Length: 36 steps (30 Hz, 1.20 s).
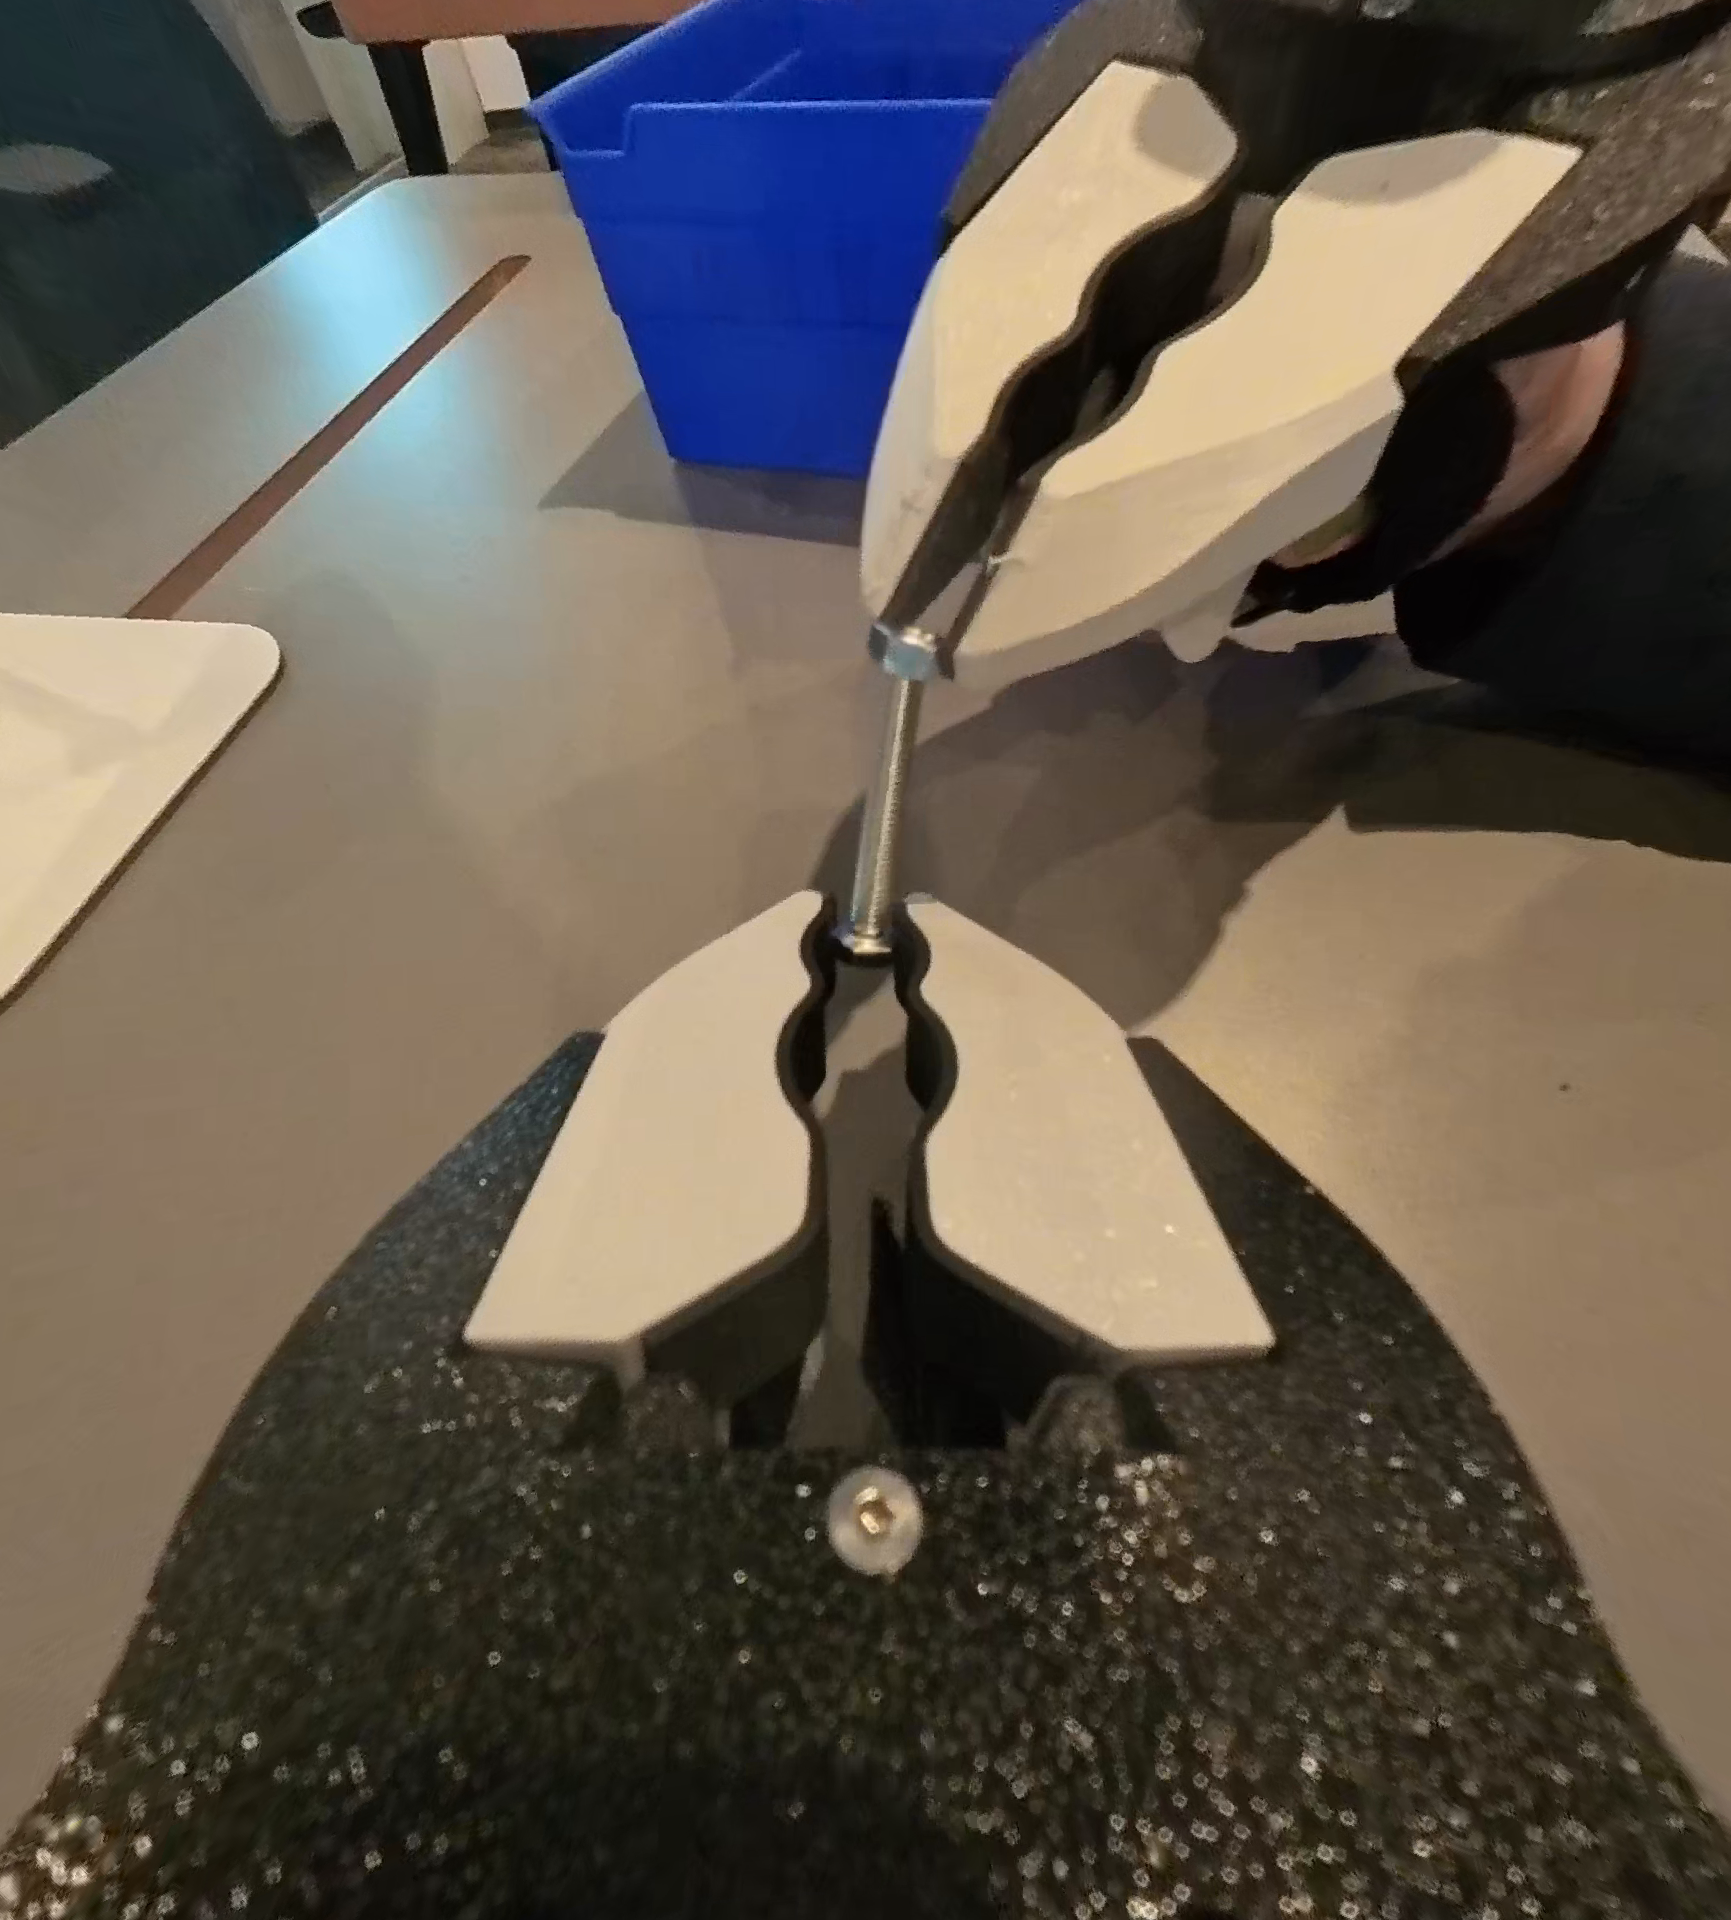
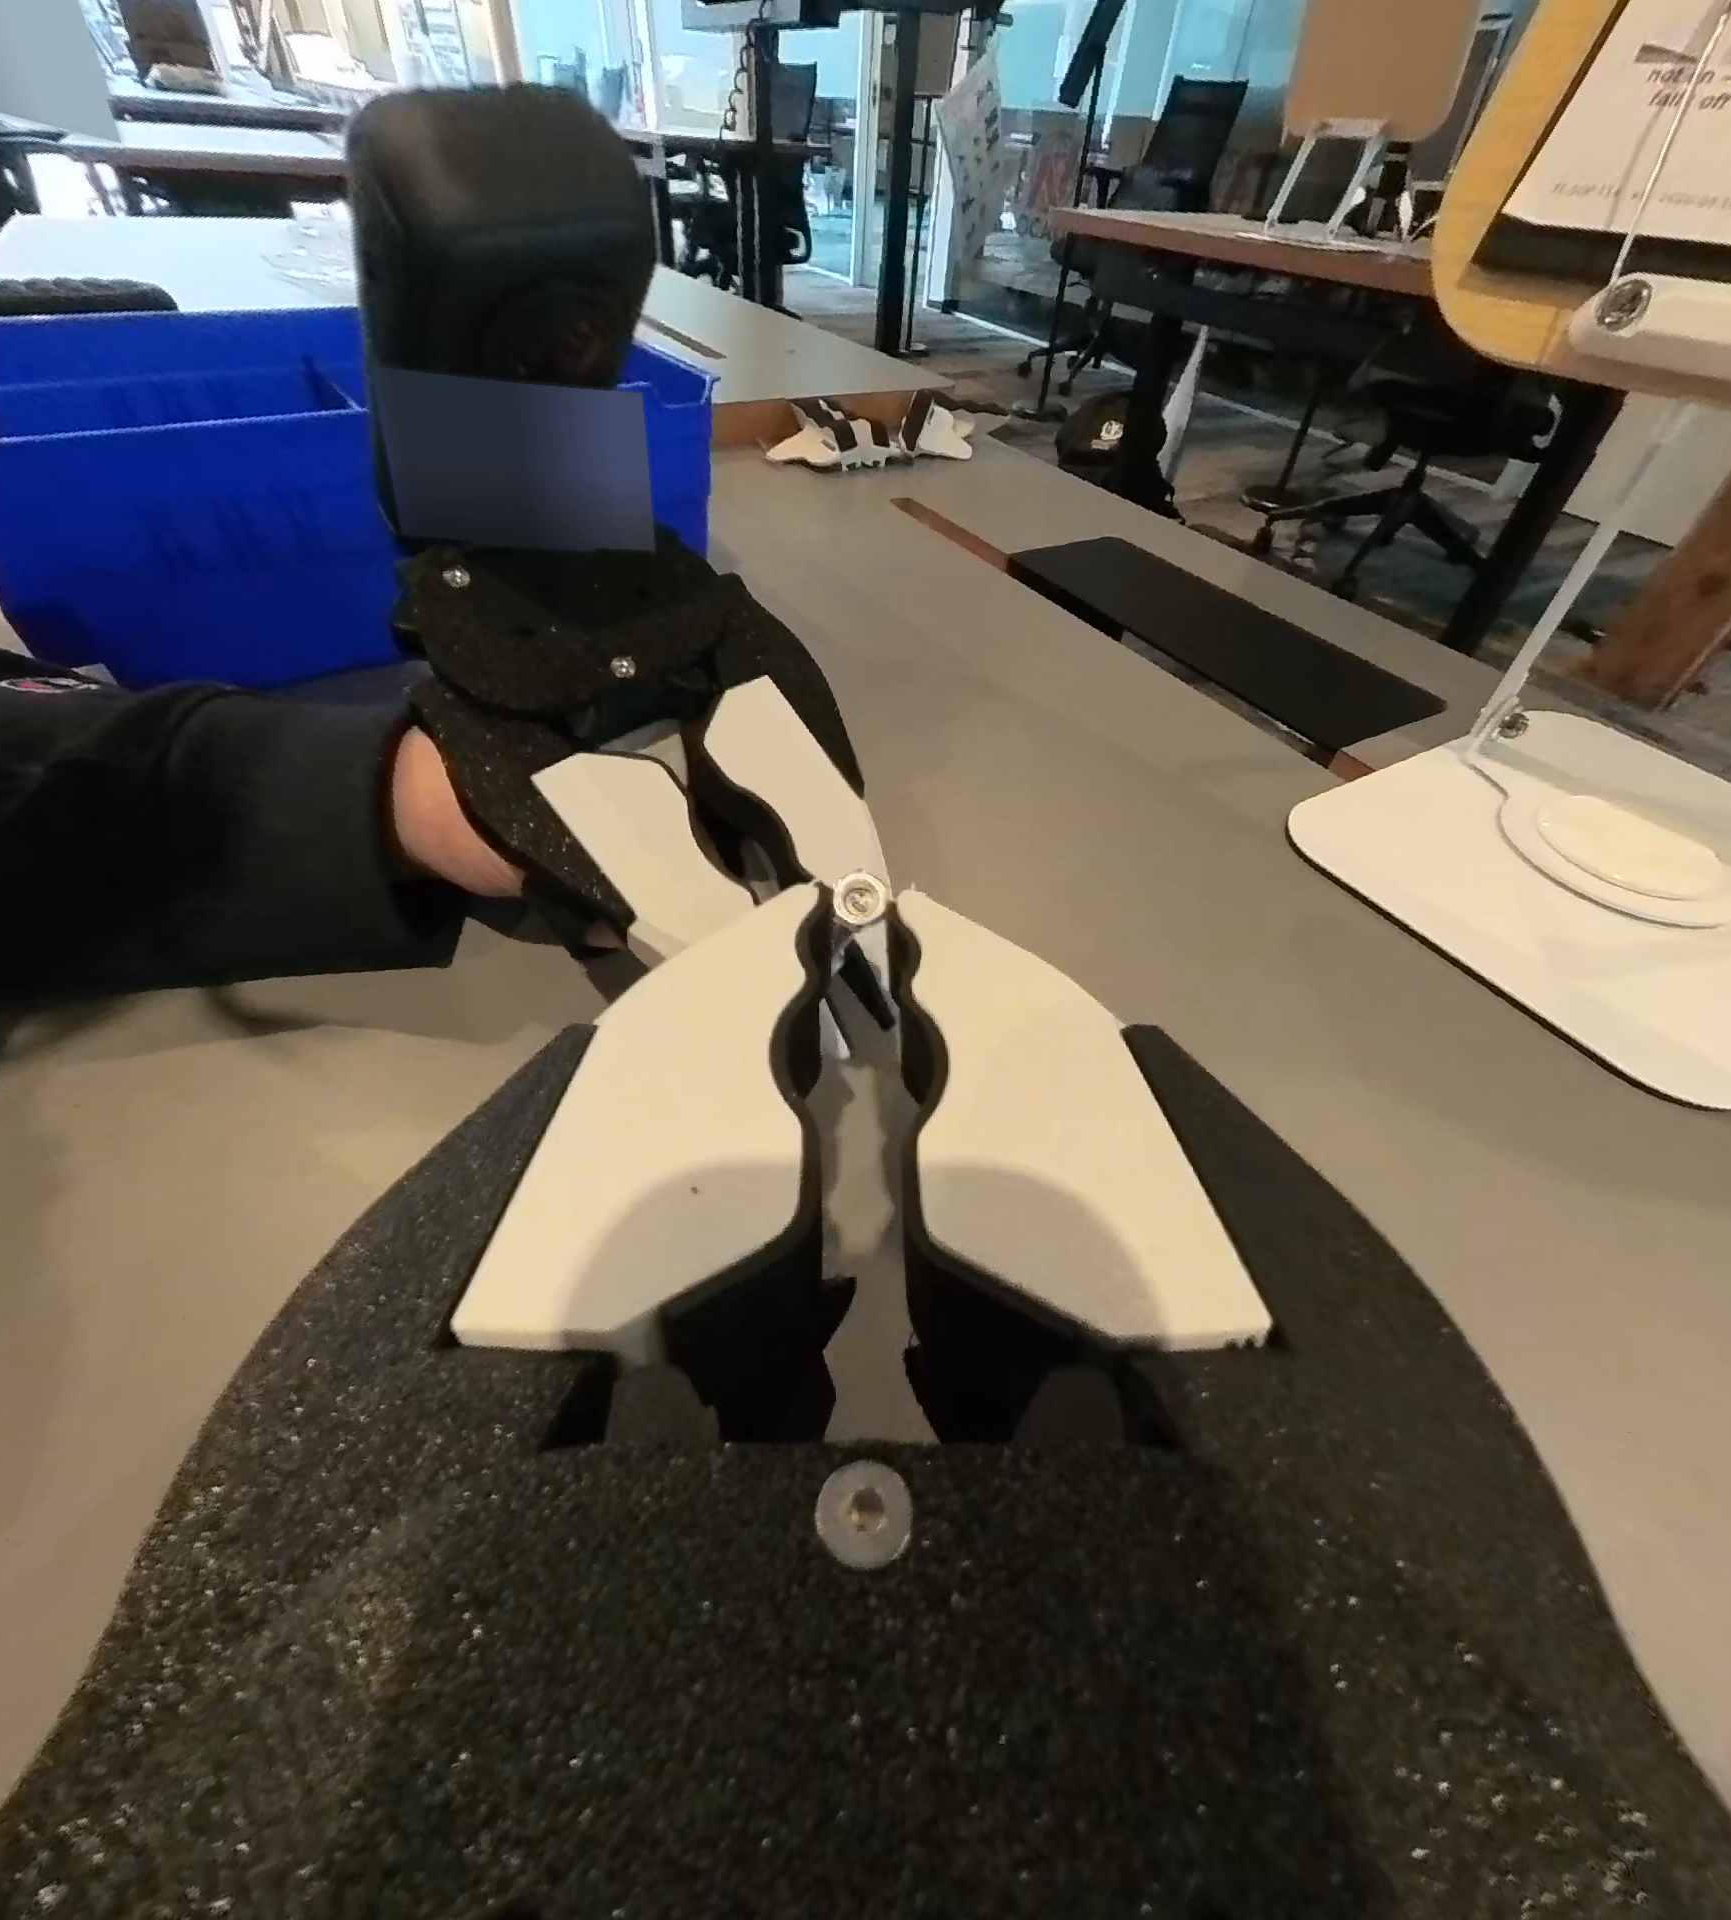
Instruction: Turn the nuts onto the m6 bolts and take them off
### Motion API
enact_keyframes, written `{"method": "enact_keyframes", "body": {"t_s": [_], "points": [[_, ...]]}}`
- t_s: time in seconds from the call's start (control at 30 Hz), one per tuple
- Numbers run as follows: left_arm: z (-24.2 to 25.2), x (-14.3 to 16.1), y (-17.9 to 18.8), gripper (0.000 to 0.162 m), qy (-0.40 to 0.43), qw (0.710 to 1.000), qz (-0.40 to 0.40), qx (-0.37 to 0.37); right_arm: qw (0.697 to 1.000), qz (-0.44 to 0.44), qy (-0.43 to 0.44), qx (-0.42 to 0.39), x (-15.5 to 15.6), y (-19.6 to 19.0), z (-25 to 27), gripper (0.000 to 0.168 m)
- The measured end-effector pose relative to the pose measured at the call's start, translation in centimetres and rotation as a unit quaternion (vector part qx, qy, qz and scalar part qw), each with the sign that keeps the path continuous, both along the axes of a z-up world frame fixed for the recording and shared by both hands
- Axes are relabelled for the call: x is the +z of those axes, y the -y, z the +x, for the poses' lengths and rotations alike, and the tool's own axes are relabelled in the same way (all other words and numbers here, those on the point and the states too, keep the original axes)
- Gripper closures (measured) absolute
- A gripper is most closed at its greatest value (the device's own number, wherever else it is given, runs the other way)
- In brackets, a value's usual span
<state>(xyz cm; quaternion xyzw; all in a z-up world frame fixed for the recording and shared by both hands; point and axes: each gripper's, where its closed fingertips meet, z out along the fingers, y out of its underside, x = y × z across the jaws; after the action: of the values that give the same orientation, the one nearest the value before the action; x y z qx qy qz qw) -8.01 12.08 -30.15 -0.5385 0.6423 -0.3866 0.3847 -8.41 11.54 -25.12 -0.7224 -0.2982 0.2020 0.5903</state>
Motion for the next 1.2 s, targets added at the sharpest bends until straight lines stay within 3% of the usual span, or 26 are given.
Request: {"method": "enact_keyframes", "body": {"t_s": [0.5,1.03,1.2], "points": [[0.0,0.1,0.7,0.152,0.008,1.0,0.014,-0.027,0.998,-0.046,-0.034,0.037,0.1,0.9,-0.2,0.158],[0.1,0.1,0.5,0.152,0.001,1.0,-0.008,-0.019,1.0,-0.019,-0.009,0.021,0.2,0.5,-0.4,0.158],[0.1,0.4,-0.1,0.152,0.011,0.999,-0.032,0.004,0.999,0.009,-0.03,0.001,1.1,-0.1,-0.5,0.136]]}}
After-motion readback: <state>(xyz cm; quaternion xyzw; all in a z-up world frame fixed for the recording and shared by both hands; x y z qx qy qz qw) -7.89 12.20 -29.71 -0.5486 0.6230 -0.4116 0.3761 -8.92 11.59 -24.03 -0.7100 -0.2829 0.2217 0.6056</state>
